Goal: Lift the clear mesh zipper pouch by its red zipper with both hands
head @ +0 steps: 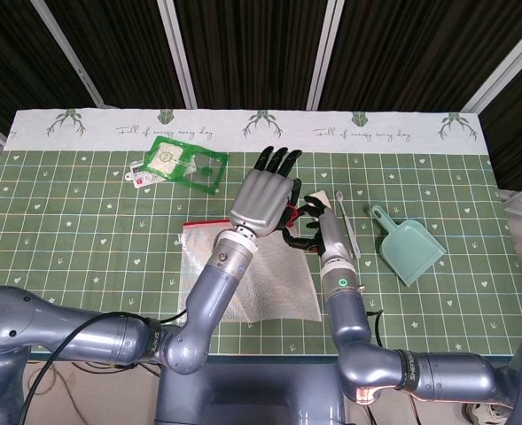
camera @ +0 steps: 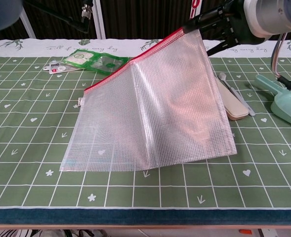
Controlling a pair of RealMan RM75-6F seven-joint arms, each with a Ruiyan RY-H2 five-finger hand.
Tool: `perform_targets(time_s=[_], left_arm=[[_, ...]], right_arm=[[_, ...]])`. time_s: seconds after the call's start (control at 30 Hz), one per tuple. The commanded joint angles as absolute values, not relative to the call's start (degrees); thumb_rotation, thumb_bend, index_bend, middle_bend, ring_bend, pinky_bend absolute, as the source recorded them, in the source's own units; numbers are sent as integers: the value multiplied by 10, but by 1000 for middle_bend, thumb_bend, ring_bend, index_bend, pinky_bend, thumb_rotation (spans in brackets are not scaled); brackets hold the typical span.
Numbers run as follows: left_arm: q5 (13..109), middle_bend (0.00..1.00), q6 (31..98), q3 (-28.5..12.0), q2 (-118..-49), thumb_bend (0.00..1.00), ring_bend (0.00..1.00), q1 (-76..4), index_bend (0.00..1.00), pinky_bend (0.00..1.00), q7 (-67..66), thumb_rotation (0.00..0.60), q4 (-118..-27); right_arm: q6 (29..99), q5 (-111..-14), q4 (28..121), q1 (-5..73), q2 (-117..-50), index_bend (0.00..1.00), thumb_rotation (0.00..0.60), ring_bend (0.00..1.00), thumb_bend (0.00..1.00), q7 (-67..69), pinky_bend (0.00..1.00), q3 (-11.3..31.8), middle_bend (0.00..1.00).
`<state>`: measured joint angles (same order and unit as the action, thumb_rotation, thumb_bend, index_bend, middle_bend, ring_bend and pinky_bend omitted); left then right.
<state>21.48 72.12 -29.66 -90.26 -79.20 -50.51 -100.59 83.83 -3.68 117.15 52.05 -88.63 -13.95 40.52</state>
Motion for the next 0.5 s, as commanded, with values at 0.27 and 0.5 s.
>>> perform_targets(time_s=[0.27,0.5], left_arm=[[212,76,725,-293,-897,393,0,-794,591,0,-500,600,-1009],[211,76,727,-290,-895,393,0,-796,591,0,-498,600,-1013]], right_arm=[[838,-35,1174,513,-883,549,600,48,450,-142,257,409,142],[838,-35,1175,512,-887,574,600,48,464,-144,257,412,153]])
